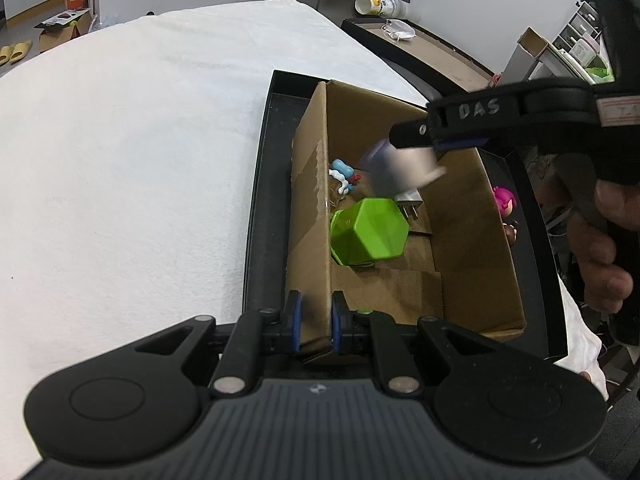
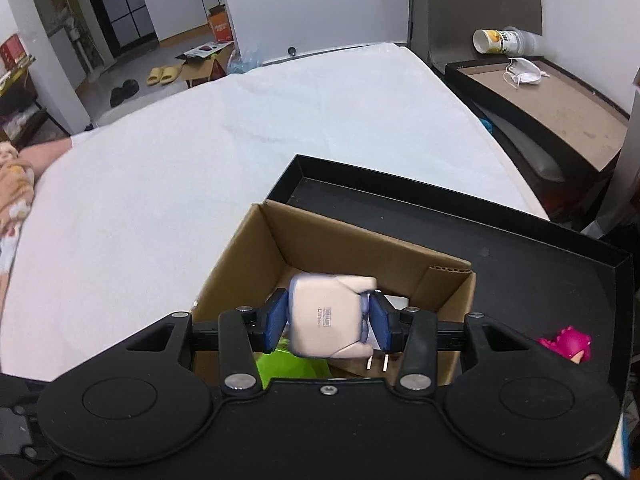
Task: Organize rigid objects
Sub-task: 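Open the right gripper to drop the white toy into the box, then move the right gripper to the brown-haired doll figurine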
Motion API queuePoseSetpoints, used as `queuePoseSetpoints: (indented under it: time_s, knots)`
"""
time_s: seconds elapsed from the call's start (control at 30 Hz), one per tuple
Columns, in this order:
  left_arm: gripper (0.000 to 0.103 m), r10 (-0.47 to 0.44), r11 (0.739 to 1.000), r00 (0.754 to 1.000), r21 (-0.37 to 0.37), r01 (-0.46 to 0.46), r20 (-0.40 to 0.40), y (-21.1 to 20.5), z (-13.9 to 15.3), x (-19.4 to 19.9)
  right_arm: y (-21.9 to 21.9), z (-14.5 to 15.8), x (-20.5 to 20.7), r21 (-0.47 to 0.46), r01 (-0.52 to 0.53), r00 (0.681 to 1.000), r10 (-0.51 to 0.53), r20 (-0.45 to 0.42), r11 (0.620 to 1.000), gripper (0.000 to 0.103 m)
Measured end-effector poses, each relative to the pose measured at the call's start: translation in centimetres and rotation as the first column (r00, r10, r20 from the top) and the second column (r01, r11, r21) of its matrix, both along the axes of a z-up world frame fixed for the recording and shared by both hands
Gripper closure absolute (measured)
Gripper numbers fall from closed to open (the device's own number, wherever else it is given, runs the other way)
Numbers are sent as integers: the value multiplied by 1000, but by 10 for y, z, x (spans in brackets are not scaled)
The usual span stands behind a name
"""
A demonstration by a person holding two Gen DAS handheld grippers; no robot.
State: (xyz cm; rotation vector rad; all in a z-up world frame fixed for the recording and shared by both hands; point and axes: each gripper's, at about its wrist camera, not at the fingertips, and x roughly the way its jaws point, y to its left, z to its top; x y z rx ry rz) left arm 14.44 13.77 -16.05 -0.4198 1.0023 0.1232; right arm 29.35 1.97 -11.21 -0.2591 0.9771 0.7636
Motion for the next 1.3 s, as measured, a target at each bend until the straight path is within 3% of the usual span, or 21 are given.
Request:
queuePoseSetpoints:
  time_s: [0.3,0.57,0.63,0.77,0.83,1.1,1.3]
  knots:
    - [89,4,1000,1000,1,-4,4,-1,0,0,-26,23,-5,8,-14,999,14,34,1000,58]
    - [89,0,1000,1000,12,0,4,-1,1,0,-56,32,-11,-2,-20,999,20,46,1000,49]
    - [89,4,1000,1000,8,-4,6,0,1,0,-62,31,-12,-7,-12,999,13,40,1000,46]
    - [89,2,1000,1000,19,-2,4,-2,1,-1,-76,30,-16,-22,5,997,-4,71,1000,26]
    - [89,2,1000,1000,24,-2,1,-3,2,-1,-83,29,-18,-29,10,996,-7,88,1000,22]
    - [90,7,999,1000,43,-6,-10,-6,4,1,-114,14,-15,-55,57,994,-52,98,997,18]
    - [89,10,998,1000,59,-9,-17,-8,6,1,-143,5,-12,-17,109,990,-107,88,994,17]
